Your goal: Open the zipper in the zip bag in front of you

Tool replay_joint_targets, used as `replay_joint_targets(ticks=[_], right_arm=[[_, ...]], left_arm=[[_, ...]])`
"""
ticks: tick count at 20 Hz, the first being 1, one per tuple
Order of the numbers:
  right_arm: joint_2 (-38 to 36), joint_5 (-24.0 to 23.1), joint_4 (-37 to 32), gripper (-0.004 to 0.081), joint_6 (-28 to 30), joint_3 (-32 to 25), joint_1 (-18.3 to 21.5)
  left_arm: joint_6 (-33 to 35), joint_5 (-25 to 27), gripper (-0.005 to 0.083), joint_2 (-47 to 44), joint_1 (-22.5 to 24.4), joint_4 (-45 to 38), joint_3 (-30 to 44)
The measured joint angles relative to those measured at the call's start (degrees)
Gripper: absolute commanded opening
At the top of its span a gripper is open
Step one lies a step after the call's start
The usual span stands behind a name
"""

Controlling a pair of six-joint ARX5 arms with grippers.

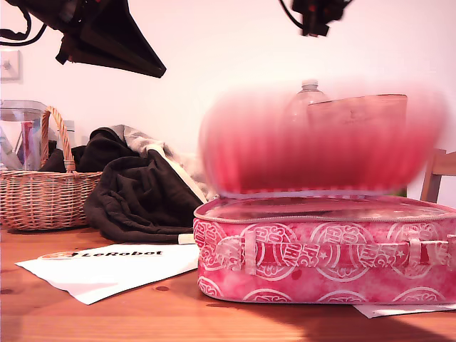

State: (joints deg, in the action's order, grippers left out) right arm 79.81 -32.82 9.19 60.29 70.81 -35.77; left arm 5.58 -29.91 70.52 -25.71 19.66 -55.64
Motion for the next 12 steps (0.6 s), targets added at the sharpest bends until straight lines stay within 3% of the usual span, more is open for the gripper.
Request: replay_joint_targets(ticks=[3,6,10,12], right_arm=[[0.0,-0.24,2.43,0.0168,-11.19,0.0,0.26],[-0.24,2.62,9.6,-0.0014,-31.67,0.0,-0.28],[-3.28,15.61,17.05,-0.001,-51.87,0.0,-0.2],[-5.9,20.61,17.51,-0.001,-56.65,0.0,1.6]], left_arm=[[0.0,0.0,-0.0019,0.0,0.0,0.02,0.0],[0.48,0.0,-0.0019,0.0,0.0,-0.72,0.0],[1.75,1.62,-0.0019,0.0,0.0,-2.84,0.02],[2.34,4.13,-0.0019,0.0,0.0,-5.33,0.04]])
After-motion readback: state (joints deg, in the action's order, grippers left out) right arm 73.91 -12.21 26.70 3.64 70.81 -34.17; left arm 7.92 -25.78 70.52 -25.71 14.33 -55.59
